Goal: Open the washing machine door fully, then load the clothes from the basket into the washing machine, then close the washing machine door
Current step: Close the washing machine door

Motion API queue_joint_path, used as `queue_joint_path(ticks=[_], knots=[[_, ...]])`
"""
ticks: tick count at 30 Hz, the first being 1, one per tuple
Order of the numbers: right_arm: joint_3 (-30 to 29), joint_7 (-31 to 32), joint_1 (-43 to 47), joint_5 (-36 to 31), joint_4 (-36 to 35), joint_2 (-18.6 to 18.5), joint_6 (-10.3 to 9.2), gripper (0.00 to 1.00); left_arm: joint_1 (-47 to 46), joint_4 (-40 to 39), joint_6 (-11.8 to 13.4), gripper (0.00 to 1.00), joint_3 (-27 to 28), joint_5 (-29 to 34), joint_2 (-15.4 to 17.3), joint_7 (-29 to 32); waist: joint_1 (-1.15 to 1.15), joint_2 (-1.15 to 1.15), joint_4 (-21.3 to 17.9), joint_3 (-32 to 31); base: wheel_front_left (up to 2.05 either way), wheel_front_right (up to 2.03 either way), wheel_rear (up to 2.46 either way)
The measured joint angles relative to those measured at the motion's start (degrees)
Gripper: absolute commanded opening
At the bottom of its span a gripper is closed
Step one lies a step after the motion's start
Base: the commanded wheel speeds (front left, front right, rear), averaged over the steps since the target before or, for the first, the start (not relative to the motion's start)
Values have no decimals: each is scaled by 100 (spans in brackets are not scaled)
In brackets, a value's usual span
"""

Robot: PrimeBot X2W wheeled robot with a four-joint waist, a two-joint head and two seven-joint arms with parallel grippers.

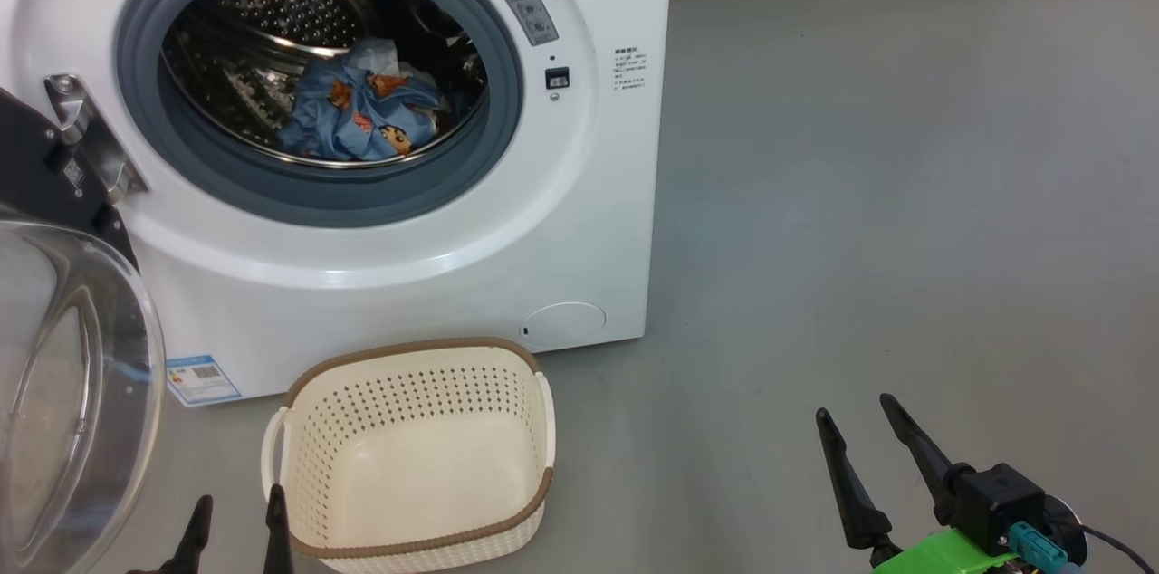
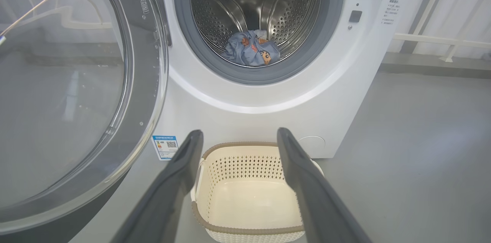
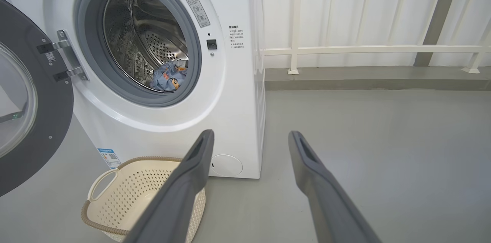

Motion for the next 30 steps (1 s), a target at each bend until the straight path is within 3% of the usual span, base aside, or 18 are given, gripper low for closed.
queue_joint_path(ticks=[18,30], knots=[[-13,0,0,-1,-13,0,0,100,-5,-4,-91,100,75,33,-7,0,0,0,50,47,0,0,0],[9,0,-1,-5,8,0,0,100,-14,0,-90,100,70,56,-16,0,0,0,412,-15,0,0,0]])
